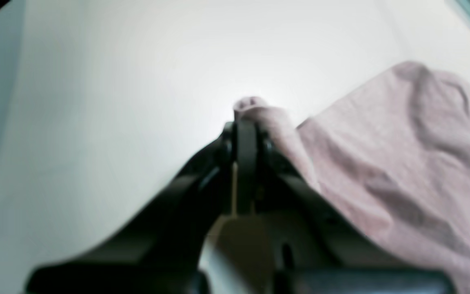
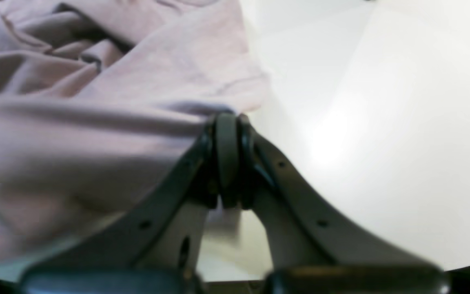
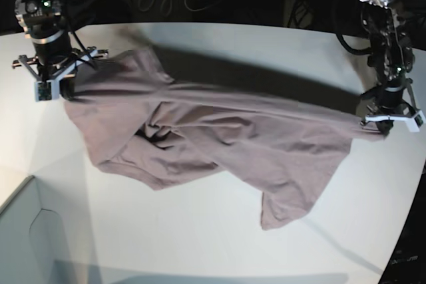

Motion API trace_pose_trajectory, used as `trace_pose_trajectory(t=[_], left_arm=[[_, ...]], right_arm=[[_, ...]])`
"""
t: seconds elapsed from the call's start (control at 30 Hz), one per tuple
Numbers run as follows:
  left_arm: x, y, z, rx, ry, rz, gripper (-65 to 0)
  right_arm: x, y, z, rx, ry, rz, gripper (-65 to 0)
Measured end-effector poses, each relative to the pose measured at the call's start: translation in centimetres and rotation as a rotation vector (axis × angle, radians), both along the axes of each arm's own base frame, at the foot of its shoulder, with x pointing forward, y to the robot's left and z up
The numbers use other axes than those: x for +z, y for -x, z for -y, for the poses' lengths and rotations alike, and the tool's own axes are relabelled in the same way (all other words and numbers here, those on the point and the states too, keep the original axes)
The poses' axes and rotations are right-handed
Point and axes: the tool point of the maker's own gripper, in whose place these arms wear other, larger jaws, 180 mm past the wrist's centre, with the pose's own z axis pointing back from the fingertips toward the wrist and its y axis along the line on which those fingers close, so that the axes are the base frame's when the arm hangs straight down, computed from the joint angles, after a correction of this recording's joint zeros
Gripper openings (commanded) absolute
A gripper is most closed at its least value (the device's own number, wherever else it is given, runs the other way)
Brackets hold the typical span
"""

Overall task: Layout the t-shirt on the table in an organized manner, then fold the t-shirt properly
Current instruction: 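Lift the shirt with both grippers and stretch it between them, then swing the held shirt up and lay it flat across the table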

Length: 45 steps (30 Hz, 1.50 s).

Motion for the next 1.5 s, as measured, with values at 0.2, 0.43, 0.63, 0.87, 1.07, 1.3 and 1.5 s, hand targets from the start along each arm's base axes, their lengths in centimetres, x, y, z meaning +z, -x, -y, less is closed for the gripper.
trace_pose_trajectory(t=[0.2, 0.43, 0.63, 0.87, 1.07, 1.3, 1.5], left_arm=[[2.0, -3.4, 1.7, -0.053, -0.012, 0.063, -64.4], [0.7, -3.3, 4.2, -0.117, 0.002, 0.027, -64.4], [-0.4, -0.6, 4.2, -0.116, -0.010, -0.005, -64.7], [0.8, 3.9, 3.5, -0.100, -0.044, -0.004, -64.9], [2.8, 4.1, 2.3, -0.030, -0.043, 0.053, -64.9], [9.8, -5.3, 6.0, -0.184, -0.078, 0.251, -64.9], [14.9, -12.4, 8.0, -0.277, -0.100, 0.315, -64.9]], right_arm=[[1.1, -1.6, -0.2, 0.014, -0.002, 0.047, -65.0], [1.1, -1.8, -0.3, 0.015, 0.000, 0.047, -65.0], [0.7, -1.3, -0.2, 0.018, 0.003, 0.033, -65.0], [-0.4, 0.4, -0.1, 0.020, 0.005, -0.016, -65.0], [0.2, -1.0, -2.1, 0.191, 0.018, -0.016, -65.0], [4.0, -9.4, -0.7, 0.181, 0.065, 0.052, -65.0], [9.0, -17.9, 2.5, 0.135, 0.093, 0.138, -65.0]])
